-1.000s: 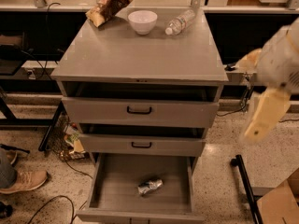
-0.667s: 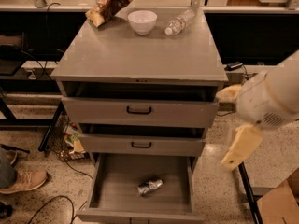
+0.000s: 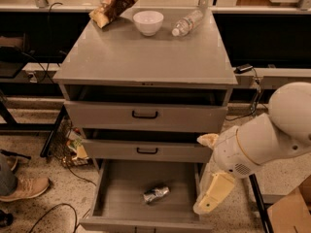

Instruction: Pick redbull can from bottom drawer and place on counter

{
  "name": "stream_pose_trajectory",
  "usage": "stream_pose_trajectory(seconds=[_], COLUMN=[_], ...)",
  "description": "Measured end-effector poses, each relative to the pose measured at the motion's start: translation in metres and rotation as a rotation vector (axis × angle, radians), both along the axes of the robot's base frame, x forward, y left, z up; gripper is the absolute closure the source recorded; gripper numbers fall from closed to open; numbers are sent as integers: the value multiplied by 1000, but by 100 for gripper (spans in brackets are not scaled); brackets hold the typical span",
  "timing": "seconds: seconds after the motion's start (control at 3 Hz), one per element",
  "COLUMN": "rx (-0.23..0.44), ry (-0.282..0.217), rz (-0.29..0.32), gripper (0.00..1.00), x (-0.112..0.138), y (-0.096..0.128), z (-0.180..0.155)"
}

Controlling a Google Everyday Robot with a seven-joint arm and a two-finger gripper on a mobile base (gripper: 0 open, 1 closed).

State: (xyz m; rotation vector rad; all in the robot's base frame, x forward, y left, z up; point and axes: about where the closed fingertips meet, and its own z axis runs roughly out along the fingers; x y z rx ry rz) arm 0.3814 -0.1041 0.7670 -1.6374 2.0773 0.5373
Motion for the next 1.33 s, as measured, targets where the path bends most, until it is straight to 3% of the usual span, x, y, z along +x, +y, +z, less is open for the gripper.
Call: stream_pose_trajectory(seconds=[0.33,0.67,1.0,1.33], rx=[-4,-5,-8,34], ry=[1,25,57,73], rz=[2,5,33,2], gripper=[0,0,0,0], x=[-1,-2,-1,21], y=[-1,8,17,31], z=[-2,-65,-155,-262])
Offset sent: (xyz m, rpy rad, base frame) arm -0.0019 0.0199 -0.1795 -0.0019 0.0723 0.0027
